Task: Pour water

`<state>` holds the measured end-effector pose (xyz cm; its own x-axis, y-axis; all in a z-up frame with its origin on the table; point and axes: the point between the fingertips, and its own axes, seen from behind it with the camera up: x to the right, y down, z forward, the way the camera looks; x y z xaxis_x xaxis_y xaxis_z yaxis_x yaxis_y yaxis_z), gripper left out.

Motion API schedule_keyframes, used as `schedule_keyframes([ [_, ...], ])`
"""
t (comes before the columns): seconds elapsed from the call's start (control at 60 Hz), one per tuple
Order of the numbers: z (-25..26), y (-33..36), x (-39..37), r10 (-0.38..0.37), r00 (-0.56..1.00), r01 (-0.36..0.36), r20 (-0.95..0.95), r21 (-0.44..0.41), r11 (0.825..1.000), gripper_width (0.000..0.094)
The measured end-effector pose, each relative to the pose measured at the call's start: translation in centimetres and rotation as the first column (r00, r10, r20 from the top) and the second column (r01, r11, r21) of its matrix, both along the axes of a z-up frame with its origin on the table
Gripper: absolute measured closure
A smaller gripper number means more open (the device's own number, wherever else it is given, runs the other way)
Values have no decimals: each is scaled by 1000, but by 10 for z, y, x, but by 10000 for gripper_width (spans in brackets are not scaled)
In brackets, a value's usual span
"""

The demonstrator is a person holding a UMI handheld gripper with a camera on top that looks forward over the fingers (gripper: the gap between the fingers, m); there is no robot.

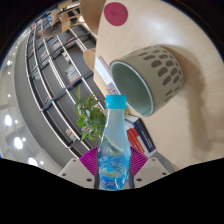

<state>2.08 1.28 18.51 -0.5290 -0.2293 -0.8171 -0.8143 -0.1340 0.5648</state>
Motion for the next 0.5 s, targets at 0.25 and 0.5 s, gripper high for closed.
schedule_keyframes([
  [0.25,30,-10,46,14,667,-94,745,66,993,524],
  [0.5,77,2,131,-59,-8,-159,998,57,986,527],
])
